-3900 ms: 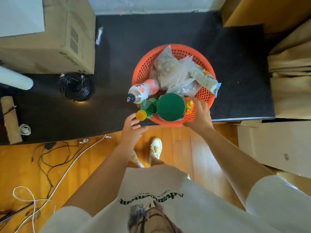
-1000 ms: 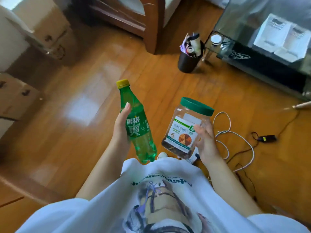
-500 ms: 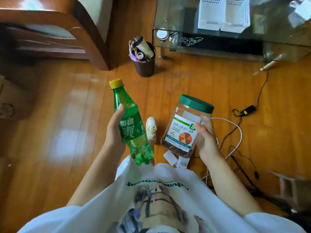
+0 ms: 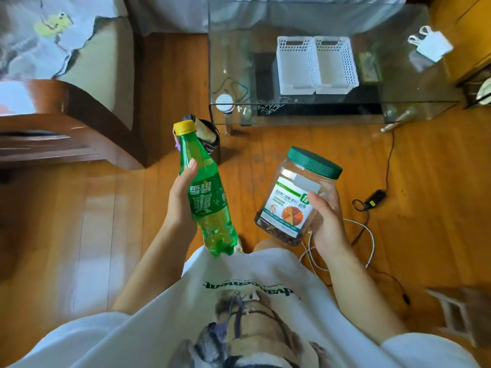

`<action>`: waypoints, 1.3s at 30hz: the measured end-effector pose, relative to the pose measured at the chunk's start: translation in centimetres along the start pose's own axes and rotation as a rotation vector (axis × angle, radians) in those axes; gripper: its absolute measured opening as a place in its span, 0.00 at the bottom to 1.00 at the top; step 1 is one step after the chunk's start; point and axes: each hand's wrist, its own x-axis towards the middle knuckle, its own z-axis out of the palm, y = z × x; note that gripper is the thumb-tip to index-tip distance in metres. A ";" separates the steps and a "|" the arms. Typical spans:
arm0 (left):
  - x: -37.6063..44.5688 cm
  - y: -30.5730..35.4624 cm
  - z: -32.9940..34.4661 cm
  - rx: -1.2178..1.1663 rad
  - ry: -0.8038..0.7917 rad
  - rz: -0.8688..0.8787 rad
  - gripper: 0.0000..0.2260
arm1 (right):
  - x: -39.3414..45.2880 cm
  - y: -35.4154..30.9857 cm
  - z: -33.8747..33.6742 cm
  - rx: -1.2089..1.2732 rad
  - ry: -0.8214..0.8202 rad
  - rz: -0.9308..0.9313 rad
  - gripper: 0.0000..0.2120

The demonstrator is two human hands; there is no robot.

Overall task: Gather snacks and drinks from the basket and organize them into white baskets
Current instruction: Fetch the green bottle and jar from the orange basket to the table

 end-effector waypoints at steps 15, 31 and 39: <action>19.5 7.6 8.3 0.016 0.002 -0.061 0.14 | 21.7 -7.9 0.9 -0.040 0.023 0.006 0.23; 41.0 17.0 15.9 0.071 0.163 -0.024 0.12 | 48.8 -17.7 6.0 -0.427 -0.119 0.098 0.38; 53.3 19.7 15.8 0.293 0.198 -0.045 0.28 | 59.6 -19.2 9.9 -0.534 -0.070 0.126 0.46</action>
